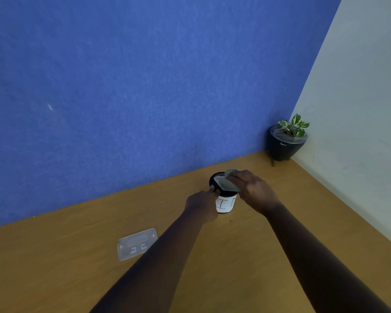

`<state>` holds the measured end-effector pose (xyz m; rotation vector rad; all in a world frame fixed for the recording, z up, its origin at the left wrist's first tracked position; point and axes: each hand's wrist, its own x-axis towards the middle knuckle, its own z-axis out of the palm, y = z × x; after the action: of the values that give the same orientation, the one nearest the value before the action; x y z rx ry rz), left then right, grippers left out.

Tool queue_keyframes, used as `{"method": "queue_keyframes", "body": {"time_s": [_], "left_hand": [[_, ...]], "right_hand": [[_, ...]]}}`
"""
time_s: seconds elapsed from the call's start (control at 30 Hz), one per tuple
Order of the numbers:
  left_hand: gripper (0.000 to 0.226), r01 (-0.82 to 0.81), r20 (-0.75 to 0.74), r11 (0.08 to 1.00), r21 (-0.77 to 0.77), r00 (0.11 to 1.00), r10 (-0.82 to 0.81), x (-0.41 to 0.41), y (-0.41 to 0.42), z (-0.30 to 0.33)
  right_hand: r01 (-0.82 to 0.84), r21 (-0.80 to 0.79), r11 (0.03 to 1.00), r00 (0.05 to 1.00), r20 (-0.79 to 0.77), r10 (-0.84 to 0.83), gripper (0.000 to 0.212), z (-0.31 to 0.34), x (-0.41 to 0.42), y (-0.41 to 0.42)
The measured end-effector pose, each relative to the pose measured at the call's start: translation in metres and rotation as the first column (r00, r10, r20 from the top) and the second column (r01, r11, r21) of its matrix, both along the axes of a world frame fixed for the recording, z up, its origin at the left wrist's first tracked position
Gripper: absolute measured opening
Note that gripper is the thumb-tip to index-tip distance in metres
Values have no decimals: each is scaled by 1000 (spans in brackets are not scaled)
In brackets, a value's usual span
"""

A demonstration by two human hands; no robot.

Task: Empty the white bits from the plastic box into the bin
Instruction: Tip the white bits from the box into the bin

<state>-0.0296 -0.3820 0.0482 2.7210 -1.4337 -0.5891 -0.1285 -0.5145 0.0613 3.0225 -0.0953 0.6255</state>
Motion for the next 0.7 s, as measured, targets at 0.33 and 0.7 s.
{"method": "queue_keyframes", "body": {"time_s": [0.33, 0.7], "left_hand": [[74, -11, -26, 1000, -27, 1000, 11, 0, 1, -2], [89, -114, 18, 983, -142, 993, 118, 0, -14, 7]], "right_hand": [[179, 615, 768, 950, 93, -297, 60, 1, 4, -18], [118, 422, 899, 984, 69, -162, 58, -2, -2, -18]]}}
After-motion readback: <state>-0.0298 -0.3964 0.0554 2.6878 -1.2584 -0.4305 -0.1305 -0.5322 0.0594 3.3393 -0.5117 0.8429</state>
